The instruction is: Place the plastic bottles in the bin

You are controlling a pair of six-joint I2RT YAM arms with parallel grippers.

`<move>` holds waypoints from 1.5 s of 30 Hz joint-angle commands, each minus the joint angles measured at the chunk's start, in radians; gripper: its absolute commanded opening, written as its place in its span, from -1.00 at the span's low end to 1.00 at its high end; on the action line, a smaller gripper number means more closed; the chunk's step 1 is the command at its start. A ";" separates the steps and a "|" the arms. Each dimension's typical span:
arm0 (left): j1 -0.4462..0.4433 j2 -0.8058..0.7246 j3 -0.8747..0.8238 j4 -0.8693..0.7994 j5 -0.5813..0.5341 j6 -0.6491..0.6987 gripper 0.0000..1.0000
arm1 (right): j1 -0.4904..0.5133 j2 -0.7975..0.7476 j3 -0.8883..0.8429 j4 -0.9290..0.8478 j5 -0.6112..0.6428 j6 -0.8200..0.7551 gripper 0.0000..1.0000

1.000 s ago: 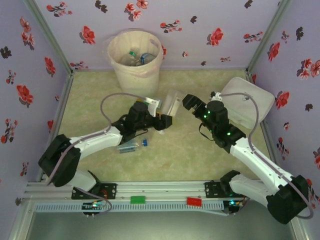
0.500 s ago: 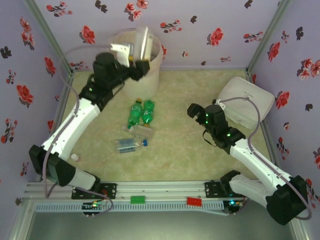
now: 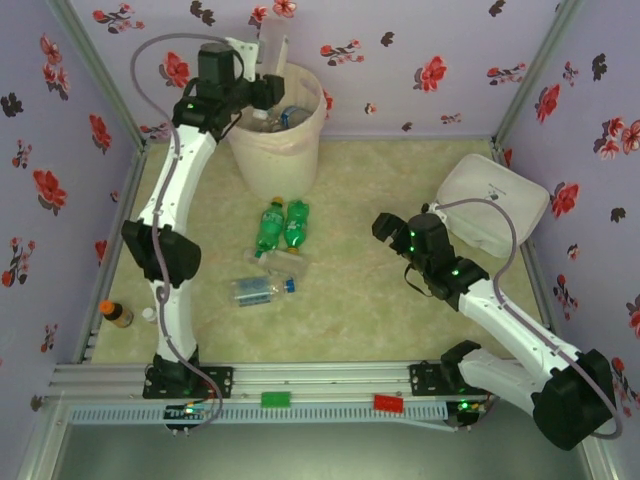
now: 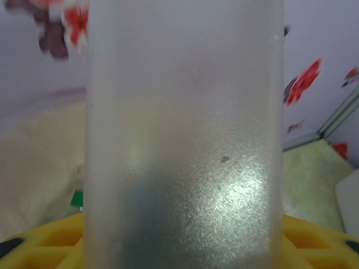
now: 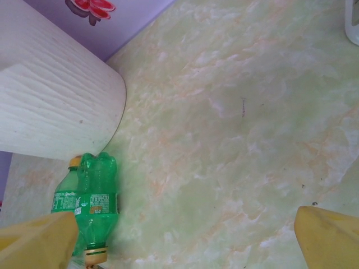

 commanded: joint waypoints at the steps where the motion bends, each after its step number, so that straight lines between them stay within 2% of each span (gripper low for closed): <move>1: 0.007 0.031 0.065 -0.086 -0.017 0.019 -0.30 | -0.003 -0.008 -0.011 0.033 -0.019 0.009 0.99; 3: 0.007 0.037 0.066 -0.084 -0.022 0.012 -0.03 | -0.003 -0.008 -0.013 0.034 -0.028 0.010 0.99; 4: 0.008 0.037 0.067 -0.083 -0.022 0.008 0.23 | -0.003 -0.010 -0.017 0.036 -0.029 0.010 0.99; 6: 0.009 0.029 0.072 -0.083 -0.022 -0.003 0.90 | -0.003 -0.010 -0.021 0.040 -0.028 0.013 0.99; 7: 0.008 0.022 0.073 -0.080 -0.022 -0.009 1.00 | -0.003 -0.007 -0.022 0.045 -0.027 0.014 0.99; 10: 0.007 -0.029 0.055 -0.064 -0.021 -0.028 1.00 | -0.003 -0.002 -0.028 0.075 -0.025 0.010 0.99; 14: 0.007 -0.161 -0.105 0.027 0.001 -0.076 1.00 | -0.003 0.044 -0.021 0.141 -0.024 0.001 0.99; 23: 0.008 -0.610 -0.860 0.403 0.003 -0.255 1.00 | -0.002 0.213 0.071 0.195 -0.113 -0.028 0.99; 27: 0.008 -0.774 -1.158 0.480 0.004 -0.322 1.00 | -0.002 0.262 0.079 0.215 -0.133 -0.028 0.99; 30: 0.007 -0.875 -1.336 0.441 -0.008 -0.335 1.00 | 0.000 0.273 0.085 0.193 -0.135 -0.038 0.99; 35: 0.006 -1.040 -1.655 0.494 -0.042 -0.425 1.00 | 0.000 0.255 0.032 0.227 -0.114 0.002 0.99; 39: 0.005 -1.078 -1.754 0.467 -0.044 -0.422 1.00 | 0.001 0.261 0.011 0.254 -0.113 0.031 0.99; 45: -0.001 -1.053 -1.849 0.463 -0.002 -0.457 1.00 | 0.023 0.295 0.019 0.255 -0.114 0.050 0.99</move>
